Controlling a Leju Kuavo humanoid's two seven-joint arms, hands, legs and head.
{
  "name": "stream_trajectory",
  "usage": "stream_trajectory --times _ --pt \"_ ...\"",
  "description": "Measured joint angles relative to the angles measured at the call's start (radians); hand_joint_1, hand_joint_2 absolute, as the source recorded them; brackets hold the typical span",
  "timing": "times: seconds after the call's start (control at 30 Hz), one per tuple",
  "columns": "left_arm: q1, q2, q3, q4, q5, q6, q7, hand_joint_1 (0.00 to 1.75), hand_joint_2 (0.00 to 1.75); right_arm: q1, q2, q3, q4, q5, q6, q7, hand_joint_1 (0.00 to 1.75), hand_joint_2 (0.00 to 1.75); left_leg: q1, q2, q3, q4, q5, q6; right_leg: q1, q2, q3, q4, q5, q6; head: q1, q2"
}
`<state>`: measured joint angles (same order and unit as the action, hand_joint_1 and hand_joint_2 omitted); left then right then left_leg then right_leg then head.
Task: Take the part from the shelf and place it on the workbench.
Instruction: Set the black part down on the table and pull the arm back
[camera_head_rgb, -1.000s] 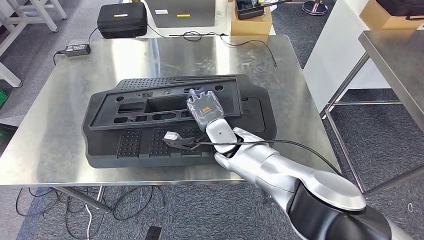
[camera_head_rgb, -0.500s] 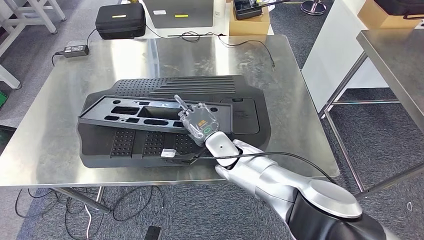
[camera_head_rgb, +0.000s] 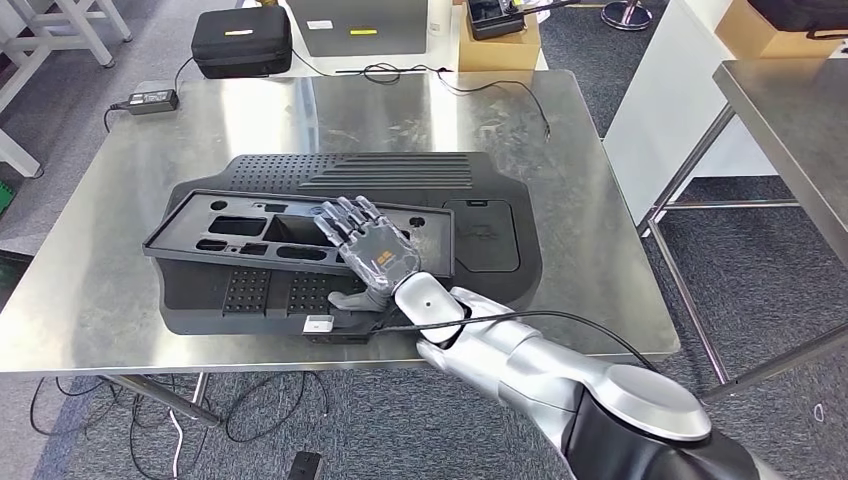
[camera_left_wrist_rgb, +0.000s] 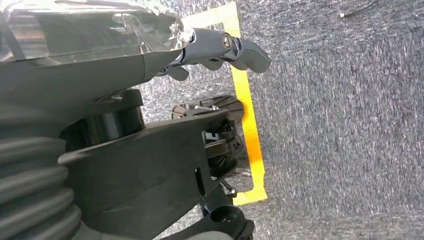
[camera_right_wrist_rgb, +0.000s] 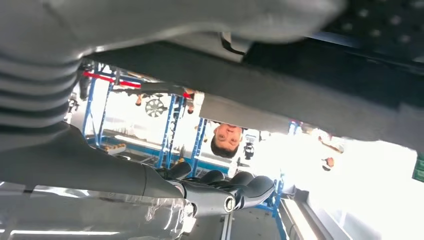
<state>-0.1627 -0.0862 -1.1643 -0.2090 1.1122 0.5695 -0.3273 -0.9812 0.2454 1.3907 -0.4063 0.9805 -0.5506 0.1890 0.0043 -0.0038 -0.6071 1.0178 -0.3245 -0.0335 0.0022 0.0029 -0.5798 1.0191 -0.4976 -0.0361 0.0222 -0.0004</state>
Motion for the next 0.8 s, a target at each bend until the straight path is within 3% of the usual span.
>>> stream_trajectory --times 0.47,0.7,0.8 --pt "0.003 0.001 0.001 0.0 0.007 -0.01 0.009 0.0 0.0 0.001 0.011 -0.019 -0.041 -0.148 0.003 -0.125 0.0 0.0 0.0 0.0 0.0 0.0 0.0 0.0 0.0 0.0 0.0 0.0 0.0 0.0 -0.001 0.0" --pt "0.013 0.006 0.003 0.001 0.038 -0.022 -0.005 0.0 0.0 0.002 0.014 -0.091 -0.146 -0.574 0.177 -0.315 0.0 0.0 0.0 0.0 0.0 0.0 0.0 0.0 0.0 0.0 0.0 0.0 0.0 0.0 -0.001 0.0" --pt "0.026 0.01 0.019 0.001 0.072 -0.014 -0.027 0.0 0.0 0.026 -0.016 -0.152 -0.309 -0.76 0.153 -0.335 0.0 0.0 0.0 0.0 0.001 0.0 0.0 0.0 0.0 0.0 0.0 0.0 0.0 0.0 -0.002 0.0"
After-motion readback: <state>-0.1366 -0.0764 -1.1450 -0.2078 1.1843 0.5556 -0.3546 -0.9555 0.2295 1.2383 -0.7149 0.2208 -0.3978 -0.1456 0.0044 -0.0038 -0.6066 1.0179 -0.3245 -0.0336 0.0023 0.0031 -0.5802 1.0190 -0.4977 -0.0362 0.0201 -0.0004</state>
